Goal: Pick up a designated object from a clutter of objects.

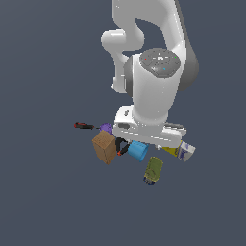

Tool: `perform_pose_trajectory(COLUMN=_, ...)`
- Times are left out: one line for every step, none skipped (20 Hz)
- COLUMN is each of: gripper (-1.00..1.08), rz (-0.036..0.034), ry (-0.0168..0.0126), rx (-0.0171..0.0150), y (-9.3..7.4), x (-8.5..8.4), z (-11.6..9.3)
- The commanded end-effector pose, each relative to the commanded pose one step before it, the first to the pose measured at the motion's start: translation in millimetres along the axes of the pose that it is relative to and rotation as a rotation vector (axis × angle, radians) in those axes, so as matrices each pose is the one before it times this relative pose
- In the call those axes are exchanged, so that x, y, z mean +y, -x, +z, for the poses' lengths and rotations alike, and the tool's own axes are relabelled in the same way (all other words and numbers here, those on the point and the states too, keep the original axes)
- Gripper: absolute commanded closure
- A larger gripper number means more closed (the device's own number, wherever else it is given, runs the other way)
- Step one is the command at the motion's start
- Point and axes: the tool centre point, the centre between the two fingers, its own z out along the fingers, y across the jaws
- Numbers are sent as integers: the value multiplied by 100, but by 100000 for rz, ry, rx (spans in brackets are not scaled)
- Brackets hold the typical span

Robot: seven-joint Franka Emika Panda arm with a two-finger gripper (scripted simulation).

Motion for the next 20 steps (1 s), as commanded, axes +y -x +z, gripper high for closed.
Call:
perform_pose_trajectory(gripper=-92, rz=4260, ry=451, rx=-112, y=-690, x=-1390, z=2281)
perform_pose_trajectory(gripper=-92, rz=1566, ry=212, rx=-25, y=-200, x=-526, z=878)
perform_pose_trajectory(gripper=-92, rz=1474, ry=214, rx=-11, y=-165, x=-498, z=840)
perform_pose_trajectory(gripper=-92, rz=1382, ry=213, rx=2, y=-133, x=-470, z=801)
perform_pose_trajectory(gripper=-92, rz=1292, ry=209, rx=12, y=-105, x=-441, z=759)
perform_pose_trajectory(gripper=-92, rz=1201, ry=203, rx=21, y=-80, x=-413, z=716)
perform_pose_trajectory(gripper=-92, rz=1113, ry=195, rx=29, y=-60, x=-383, z=672)
perform_pose_trajectory(gripper=-92, rz=1025, ry=185, rx=34, y=-42, x=-353, z=626)
perform_pose_trajectory(gripper=-92, rz=940, ry=175, rx=38, y=-28, x=-323, z=579)
perform_pose_trajectory(gripper=-92, rz=852, ry=162, rx=41, y=-15, x=-295, z=532)
perform_pose_trajectory(gripper=-92, rz=769, ry=149, rx=41, y=-7, x=-265, z=483)
perform_pose_trajectory(gripper=-92, rz=686, ry=136, rx=41, y=0, x=-235, z=434)
perform_pose_trajectory(gripper=-92, rz=604, ry=121, rx=39, y=4, x=-206, z=384)
perform_pose_trajectory(gripper=-92, rz=519, ry=105, rx=36, y=9, x=-180, z=334)
perform_pose_trajectory(gripper=-92, rz=442, ry=91, rx=33, y=8, x=-149, z=283)
perform_pose_trajectory(gripper=-92, rz=357, ry=74, rx=27, y=10, x=-124, z=232)
perform_pose_trajectory(gripper=-92, rz=278, ry=58, rx=22, y=9, x=-96, z=181)
perform_pose_trajectory(gripper=-92, rz=202, ry=42, rx=16, y=5, x=-66, z=129)
perform_pose_trajectory(gripper=-92, rz=117, ry=24, rx=10, y=5, x=-42, z=78)
perform_pose_trajectory(gripper=-92, rz=0, ry=0, rx=0, y=17, x=-34, z=24)
